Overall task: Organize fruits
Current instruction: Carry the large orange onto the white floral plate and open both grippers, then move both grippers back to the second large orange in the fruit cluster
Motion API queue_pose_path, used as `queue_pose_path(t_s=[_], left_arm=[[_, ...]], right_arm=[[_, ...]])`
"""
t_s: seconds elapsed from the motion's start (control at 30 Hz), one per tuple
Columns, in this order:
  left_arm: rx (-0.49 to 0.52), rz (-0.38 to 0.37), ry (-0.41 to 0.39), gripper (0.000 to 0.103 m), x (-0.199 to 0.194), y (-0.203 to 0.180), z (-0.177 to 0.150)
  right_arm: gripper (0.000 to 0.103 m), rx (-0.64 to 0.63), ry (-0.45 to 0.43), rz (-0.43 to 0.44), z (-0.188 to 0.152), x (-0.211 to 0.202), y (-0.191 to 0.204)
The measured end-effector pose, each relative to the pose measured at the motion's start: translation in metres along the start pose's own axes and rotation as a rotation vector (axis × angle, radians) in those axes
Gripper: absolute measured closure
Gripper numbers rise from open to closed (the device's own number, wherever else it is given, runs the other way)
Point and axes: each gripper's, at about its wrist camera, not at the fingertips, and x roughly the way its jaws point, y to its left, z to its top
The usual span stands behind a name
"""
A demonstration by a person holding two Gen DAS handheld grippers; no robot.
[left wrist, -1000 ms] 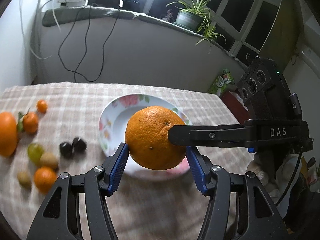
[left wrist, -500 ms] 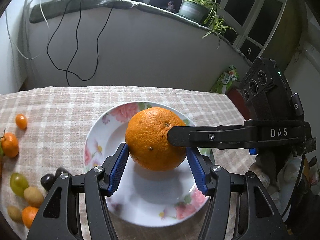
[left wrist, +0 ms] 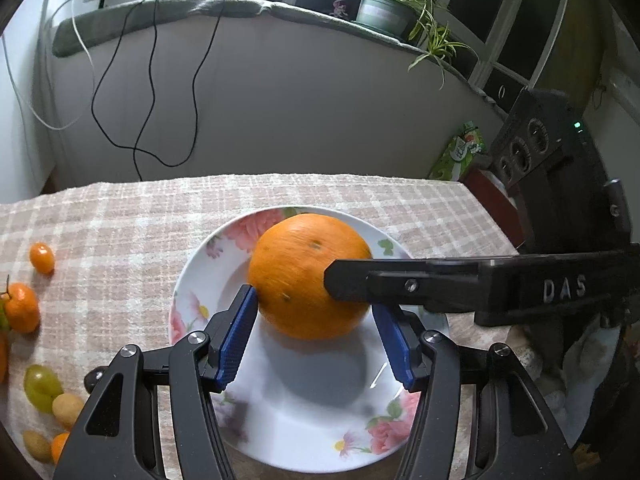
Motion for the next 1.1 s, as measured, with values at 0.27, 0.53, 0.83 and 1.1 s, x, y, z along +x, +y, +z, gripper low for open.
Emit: queue_pose_path(t_s=[0.27,0.53,0.83,1.1], left_arm=[[0.006,0.022,-0.009,0.045,-0.006,0.000,0.001],[0.015,0.046,-0.025,0.044,-0.025,0.001,-0.008],[0.009,0.091,-0.045,0.044,-0.054,0.007,-0.024],[-0.023,0.133,-0.066,0.043,-0.081,0.020,-0.041]], right_arm=[[0.028,-0.120,-0.055,-0.129,-0.001,-0.010,0.026],[0.021,-0.182,-0.092,-0.192,-0.009,-0.025,0.040],[0.020,-0.213,-0.159,-0.234,-0.022,-0.043,0.054],[0.008,-0.292,-0.251,-0.246,-0.037,-0.062,0.078]])
